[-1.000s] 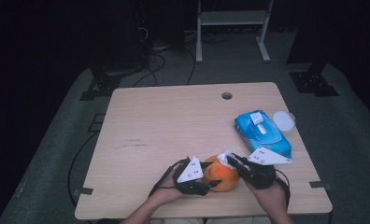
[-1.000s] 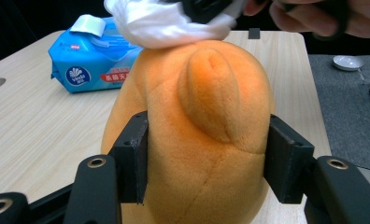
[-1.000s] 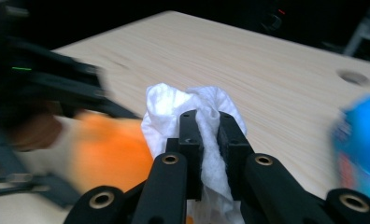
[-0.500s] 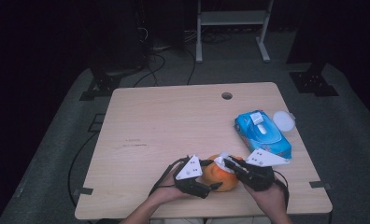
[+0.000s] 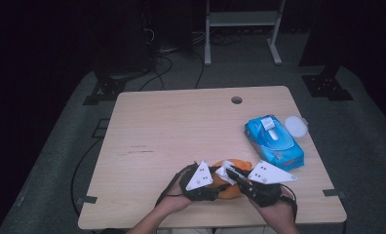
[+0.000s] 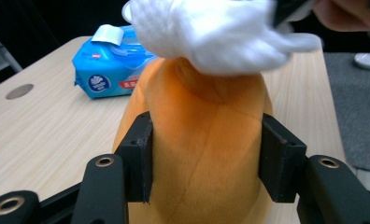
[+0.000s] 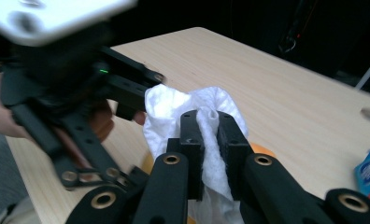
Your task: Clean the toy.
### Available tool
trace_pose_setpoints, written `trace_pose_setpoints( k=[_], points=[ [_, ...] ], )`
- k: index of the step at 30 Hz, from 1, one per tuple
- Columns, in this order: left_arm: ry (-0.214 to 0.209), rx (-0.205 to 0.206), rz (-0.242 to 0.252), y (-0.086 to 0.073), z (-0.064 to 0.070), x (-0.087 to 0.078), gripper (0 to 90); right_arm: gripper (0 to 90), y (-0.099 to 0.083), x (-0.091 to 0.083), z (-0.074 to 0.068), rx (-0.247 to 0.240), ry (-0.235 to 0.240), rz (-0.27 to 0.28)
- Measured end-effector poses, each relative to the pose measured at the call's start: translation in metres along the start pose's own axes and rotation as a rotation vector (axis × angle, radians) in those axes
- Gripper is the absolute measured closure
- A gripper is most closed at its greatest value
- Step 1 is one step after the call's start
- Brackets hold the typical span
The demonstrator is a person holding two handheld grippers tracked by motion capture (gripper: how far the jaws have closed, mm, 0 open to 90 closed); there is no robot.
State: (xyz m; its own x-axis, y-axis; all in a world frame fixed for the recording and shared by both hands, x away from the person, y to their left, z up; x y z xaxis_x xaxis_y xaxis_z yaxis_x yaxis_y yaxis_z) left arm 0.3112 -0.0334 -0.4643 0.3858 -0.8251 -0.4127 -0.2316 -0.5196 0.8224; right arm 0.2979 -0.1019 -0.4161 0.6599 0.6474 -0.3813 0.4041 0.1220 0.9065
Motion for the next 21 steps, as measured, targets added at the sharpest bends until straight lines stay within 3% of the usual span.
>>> trace_pose_setpoints(
  k=[4,6,9,11,17,18,21],
  points=[
    [-0.013,-0.017,0.010,-0.003,0.001,0.004,45.4,82.6,-0.005,0.002,0.008,0.049,0.003,-0.017],
    [-0.023,-0.029,0.021,-0.003,0.003,0.006,44.6,82.6,-0.004,0.002,0.004,0.034,0.001,-0.014],
    [-0.035,-0.018,0.024,-0.004,0.004,0.008,43.7,82.6,-0.002,0.002,-0.010,-0.005,0.032,-0.020],
    [-0.039,-0.011,0.023,-0.003,0.006,0.008,43.5,82.6,-0.004,0.004,-0.013,-0.018,0.034,-0.031],
    [-0.052,0.006,0.027,-0.003,0.012,0.011,43.6,82.6,-0.006,0.002,0.009,0.033,0.010,-0.038],
    [-0.052,0.009,0.026,-0.003,0.012,0.011,43.6,82.6,-0.007,0.002,0.010,0.050,0.014,-0.042],
    [-0.066,0.020,0.031,-0.004,0.015,0.011,43.2,82.6,-0.008,0.002,0.003,0.035,0.017,-0.055]
  ],
)
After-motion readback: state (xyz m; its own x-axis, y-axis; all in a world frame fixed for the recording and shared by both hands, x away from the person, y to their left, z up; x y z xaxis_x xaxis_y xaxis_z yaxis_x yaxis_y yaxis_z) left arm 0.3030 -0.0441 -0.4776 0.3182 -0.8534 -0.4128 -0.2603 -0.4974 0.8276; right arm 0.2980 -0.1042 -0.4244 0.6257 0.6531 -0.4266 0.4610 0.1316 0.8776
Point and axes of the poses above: each handheld gripper's, and its own axes: x roughly forward along the jaws, y roughly out of its top, z roughly to its right, the point moved 10 cm from there along x, roughly forward along the jaws, and after that the axes turned 14 degrees about x, right-handed, at the moved point
